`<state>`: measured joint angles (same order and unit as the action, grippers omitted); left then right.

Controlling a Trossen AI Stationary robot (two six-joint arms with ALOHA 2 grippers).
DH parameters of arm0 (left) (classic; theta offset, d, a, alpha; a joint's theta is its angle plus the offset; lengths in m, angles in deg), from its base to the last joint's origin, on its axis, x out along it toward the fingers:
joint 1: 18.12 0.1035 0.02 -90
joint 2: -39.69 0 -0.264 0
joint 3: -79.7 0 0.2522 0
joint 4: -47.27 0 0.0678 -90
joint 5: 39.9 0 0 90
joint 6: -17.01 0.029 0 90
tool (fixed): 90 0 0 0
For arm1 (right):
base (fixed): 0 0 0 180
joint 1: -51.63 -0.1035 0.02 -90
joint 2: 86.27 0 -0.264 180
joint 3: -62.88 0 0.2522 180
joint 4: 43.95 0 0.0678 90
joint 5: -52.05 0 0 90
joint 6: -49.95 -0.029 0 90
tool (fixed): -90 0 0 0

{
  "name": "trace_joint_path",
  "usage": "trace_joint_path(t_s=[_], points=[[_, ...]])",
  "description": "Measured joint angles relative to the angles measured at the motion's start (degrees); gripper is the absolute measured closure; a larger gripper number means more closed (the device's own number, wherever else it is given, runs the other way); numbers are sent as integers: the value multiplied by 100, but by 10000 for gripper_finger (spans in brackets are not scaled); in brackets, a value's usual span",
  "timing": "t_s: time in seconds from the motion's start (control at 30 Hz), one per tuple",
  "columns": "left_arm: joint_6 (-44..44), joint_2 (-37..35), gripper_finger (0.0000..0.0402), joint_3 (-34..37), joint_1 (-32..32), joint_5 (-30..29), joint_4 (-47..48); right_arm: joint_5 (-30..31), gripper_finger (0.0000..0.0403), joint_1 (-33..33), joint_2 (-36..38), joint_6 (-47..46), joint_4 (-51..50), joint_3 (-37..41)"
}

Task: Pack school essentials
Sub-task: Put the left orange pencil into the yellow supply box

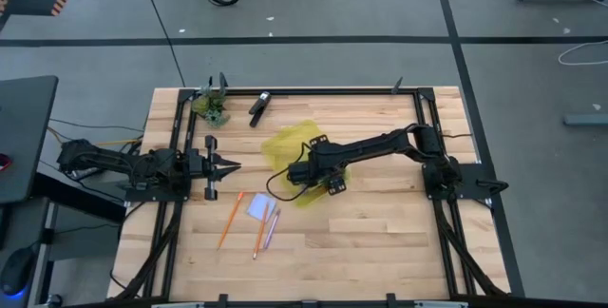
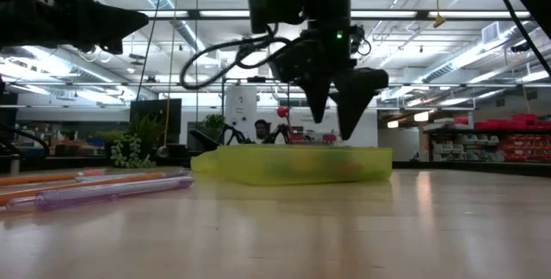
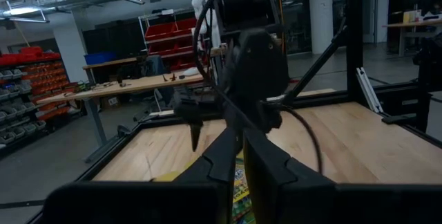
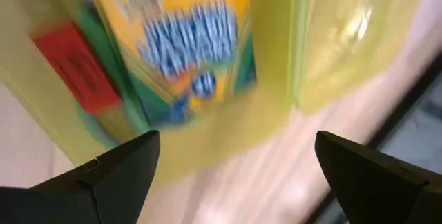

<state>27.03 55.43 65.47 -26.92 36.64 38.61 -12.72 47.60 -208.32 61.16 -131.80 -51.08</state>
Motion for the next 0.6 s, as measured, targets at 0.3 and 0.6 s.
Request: trace_joint_path(t_s=[0.3,0.6], points=[[-2,-2,371,0,0,-2,4,-9,9,70,935,-616,157,636],[-1,1,370,0,-2,2,2,-124,10,65,3033,-1010,2282,2755]])
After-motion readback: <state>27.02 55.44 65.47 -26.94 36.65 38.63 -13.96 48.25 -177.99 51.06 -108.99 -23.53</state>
